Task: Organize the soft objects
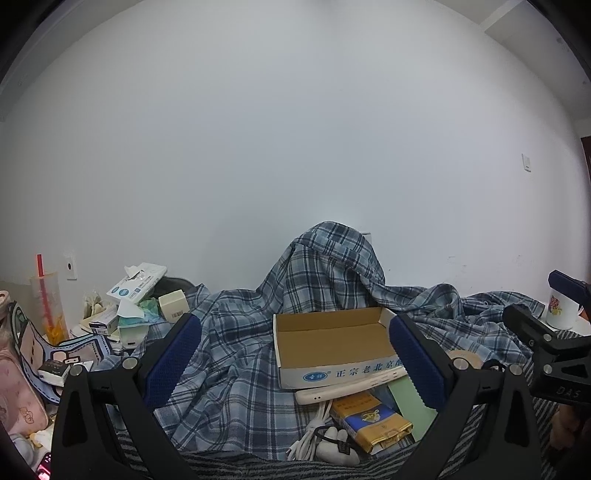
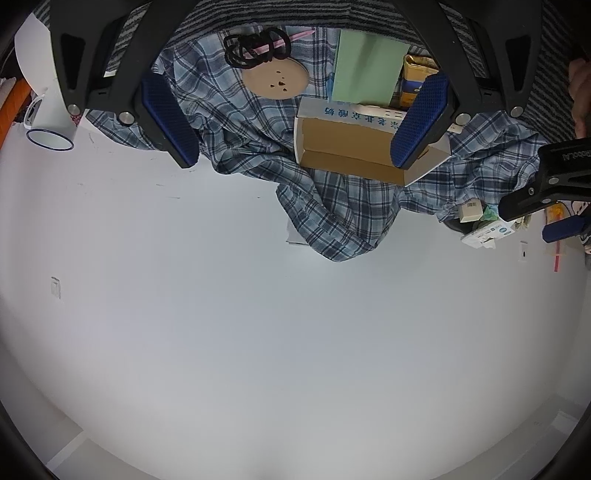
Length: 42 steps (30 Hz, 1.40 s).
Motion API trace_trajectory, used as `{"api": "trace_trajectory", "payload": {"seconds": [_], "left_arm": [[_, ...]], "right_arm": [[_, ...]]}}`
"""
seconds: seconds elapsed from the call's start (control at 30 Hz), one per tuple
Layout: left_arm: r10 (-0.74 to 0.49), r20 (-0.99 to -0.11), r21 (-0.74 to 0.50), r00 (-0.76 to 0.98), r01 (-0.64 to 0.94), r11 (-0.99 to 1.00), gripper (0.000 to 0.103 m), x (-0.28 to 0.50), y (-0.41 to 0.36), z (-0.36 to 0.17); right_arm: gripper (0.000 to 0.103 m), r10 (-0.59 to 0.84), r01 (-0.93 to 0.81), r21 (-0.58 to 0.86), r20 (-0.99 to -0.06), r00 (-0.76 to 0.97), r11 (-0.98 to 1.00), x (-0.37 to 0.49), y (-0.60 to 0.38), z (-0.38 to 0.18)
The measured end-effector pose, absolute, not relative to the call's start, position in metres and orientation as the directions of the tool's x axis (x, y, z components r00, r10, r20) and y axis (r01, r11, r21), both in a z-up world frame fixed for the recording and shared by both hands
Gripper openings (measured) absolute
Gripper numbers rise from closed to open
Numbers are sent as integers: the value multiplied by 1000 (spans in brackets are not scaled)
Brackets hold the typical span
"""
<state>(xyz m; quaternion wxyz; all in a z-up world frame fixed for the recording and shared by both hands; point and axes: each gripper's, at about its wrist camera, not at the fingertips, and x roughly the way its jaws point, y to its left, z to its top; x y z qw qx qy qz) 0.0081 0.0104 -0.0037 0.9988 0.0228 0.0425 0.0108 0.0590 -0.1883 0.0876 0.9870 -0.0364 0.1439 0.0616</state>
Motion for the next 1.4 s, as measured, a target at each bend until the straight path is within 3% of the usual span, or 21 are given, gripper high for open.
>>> {"api": "trace_trajectory", "payload": {"seconds": [0.43, 0.6, 0.83, 0.97, 1.13, 1.4], "left_arm": [[7, -95, 50, 995, -2, 999, 103, 7, 11, -3], [29, -136, 83, 990, -18, 996, 103, 15, 5, 1], [38, -150, 136, 988, -18, 991, 103, 9, -6, 23], [24, -201, 64, 979, -11, 998, 103, 6, 0, 37], [71, -220, 94, 973, -51, 994, 103, 7, 0, 37], [16, -282, 41, 959, -5, 999, 103, 24, 8, 19]], "right_arm": [[103, 99, -119, -55, -280, 955, 991, 56, -191, 87], [103, 98, -115, -44, -283, 954, 992, 55, -191, 88], [103, 115, -129, -9, -384, 916, 992, 72, -193, 86], [103, 72, -76, 10, -477, 876, 997, 83, -197, 97], [103, 107, -93, 53, -481, 870, 994, 81, -201, 113], [103, 177, -118, 143, -543, 821, 983, 89, -203, 111]]}}
